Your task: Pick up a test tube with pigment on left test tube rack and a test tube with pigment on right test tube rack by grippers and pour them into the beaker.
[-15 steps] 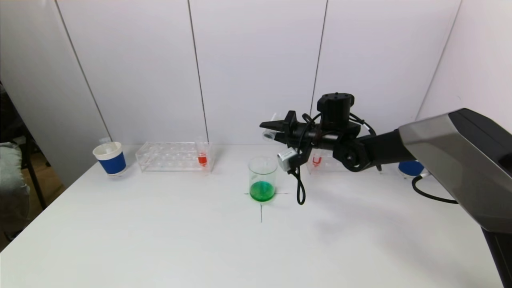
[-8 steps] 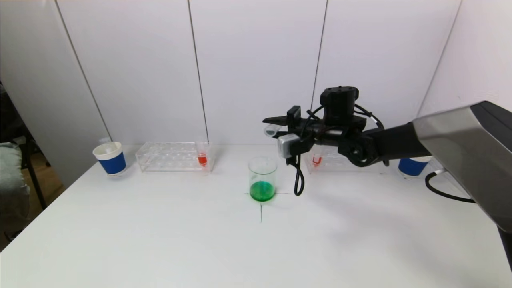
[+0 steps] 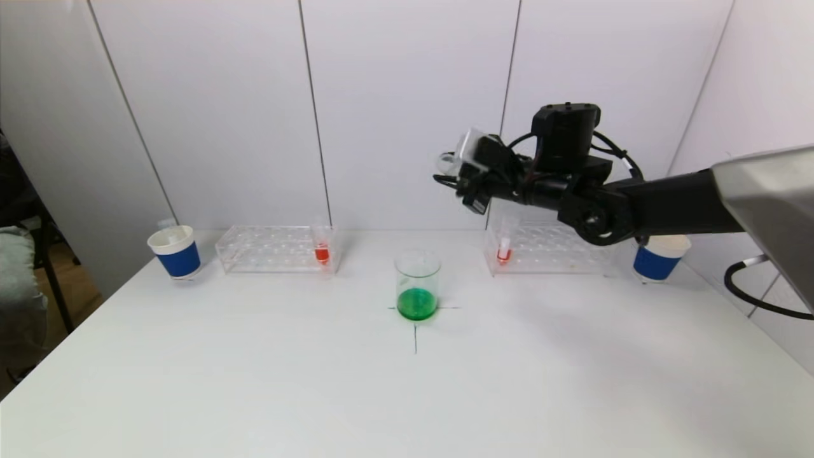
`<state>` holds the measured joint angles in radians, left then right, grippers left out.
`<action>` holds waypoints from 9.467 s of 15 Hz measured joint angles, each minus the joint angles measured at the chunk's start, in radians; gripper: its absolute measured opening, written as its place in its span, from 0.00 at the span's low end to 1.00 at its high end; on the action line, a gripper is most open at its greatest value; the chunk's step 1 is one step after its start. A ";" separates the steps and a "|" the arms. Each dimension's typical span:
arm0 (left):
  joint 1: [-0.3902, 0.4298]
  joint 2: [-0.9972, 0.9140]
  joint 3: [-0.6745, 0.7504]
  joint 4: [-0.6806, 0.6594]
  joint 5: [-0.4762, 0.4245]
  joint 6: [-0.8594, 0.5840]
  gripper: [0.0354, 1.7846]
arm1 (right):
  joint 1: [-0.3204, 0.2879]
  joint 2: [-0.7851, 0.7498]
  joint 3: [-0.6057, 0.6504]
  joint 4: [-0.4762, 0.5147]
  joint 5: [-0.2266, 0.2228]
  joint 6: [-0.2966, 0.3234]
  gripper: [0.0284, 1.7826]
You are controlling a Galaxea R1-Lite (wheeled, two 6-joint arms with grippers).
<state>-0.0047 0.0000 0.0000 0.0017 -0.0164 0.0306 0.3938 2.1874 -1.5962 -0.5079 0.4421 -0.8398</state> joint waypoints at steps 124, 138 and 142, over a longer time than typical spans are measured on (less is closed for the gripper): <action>0.000 0.000 0.000 0.000 0.000 -0.001 0.99 | -0.394 -2.185 1.572 0.421 -0.531 0.815 1.00; 0.000 0.000 0.000 0.000 0.000 -0.002 0.99 | -0.394 -2.188 1.596 0.501 -0.450 0.837 1.00; 0.000 0.000 0.000 0.000 0.000 -0.001 0.99 | -0.394 -2.188 1.596 0.499 -0.450 0.839 1.00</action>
<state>-0.0047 0.0000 0.0000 0.0017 -0.0164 0.0298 0.0000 -0.0009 0.0000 -0.0085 -0.0077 -0.0013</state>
